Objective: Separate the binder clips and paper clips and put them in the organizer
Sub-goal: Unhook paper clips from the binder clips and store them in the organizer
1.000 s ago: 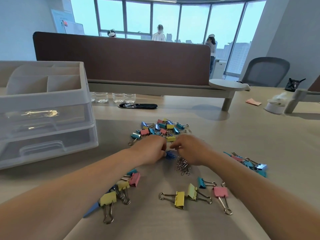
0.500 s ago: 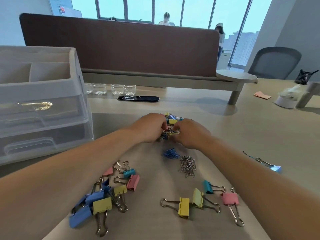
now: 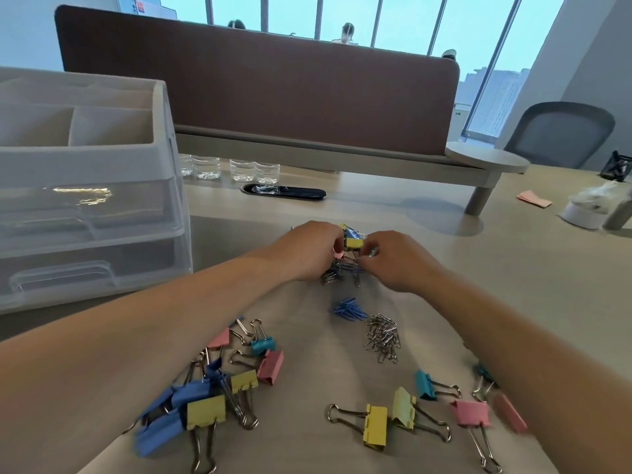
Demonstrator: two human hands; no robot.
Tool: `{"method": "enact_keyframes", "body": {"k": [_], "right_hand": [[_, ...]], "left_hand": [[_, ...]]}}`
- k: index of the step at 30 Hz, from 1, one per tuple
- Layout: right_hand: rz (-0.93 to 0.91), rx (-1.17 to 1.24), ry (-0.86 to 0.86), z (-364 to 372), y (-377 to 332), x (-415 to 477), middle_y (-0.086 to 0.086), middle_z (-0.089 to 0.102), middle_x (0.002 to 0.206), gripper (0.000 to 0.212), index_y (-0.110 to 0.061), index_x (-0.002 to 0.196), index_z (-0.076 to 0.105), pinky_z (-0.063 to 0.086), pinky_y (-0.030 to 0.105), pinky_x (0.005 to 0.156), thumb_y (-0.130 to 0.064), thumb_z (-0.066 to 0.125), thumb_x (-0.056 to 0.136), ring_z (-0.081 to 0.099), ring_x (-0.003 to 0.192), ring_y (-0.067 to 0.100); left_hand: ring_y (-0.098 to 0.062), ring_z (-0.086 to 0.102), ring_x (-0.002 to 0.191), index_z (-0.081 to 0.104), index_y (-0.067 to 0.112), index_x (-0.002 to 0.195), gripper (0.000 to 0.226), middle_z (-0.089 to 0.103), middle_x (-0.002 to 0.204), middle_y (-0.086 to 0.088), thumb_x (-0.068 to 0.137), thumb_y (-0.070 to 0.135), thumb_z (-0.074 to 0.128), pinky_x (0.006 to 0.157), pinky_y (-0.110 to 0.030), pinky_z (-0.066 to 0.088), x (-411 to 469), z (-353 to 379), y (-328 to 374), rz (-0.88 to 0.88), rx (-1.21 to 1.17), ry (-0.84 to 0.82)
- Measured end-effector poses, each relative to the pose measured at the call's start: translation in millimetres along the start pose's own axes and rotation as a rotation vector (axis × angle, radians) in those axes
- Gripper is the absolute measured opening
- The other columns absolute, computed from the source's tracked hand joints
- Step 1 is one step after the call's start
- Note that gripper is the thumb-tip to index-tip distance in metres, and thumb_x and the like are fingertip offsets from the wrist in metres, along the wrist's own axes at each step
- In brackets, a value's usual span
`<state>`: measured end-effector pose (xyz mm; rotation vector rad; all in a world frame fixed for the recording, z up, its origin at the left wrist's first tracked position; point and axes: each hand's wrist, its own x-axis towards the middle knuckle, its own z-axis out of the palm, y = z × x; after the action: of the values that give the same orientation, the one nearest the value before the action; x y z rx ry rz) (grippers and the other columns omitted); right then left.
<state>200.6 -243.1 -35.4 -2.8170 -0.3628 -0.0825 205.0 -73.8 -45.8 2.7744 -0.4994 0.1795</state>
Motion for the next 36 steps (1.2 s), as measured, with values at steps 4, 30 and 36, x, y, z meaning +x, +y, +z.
{"method": "enact_keyframes", "body": {"k": [4, 30, 36], "right_hand": [[0.116, 0.241, -0.037, -10, 12, 1, 0.012, 0.073, 0.079, 0.017, -0.008, 0.087, 0.071, 0.059, 0.042, 0.08, -0.015, 0.056, 0.091, 0.07, 0.073, 0.024], [-0.056, -0.13, -0.071, -1, 31, -33, -0.001, 0.062, 0.119, 0.03, -0.022, 0.12, 0.067, 0.052, 0.031, 0.089, -0.026, 0.062, 0.091, 0.06, 0.101, 0.017], [0.012, -0.26, -0.156, -11, 32, -49, 0.005, 0.067, 0.109, 0.02, -0.017, 0.104, 0.069, 0.054, 0.036, 0.085, -0.017, 0.055, 0.089, 0.063, 0.099, 0.026]], "left_hand": [[-0.02, 0.056, 0.103, 0.063, 0.016, 0.109, 0.022, 0.063, 0.115, -0.006, 0.094, 0.004, 0.051, 0.075, -0.026, 0.039, -2, -1, 2, -0.003, -0.015, 0.001], [-0.016, 0.057, 0.104, 0.064, 0.021, 0.112, 0.02, 0.062, 0.118, 0.001, 0.098, 0.017, 0.05, 0.089, -0.032, 0.048, -27, -2, 35, 0.044, 0.008, -0.112], [-0.011, 0.054, 0.097, 0.062, 0.023, 0.113, 0.019, 0.061, 0.114, 0.004, 0.098, 0.02, 0.051, 0.077, -0.026, 0.042, -37, 1, 52, 0.042, 0.026, -0.164]]}}
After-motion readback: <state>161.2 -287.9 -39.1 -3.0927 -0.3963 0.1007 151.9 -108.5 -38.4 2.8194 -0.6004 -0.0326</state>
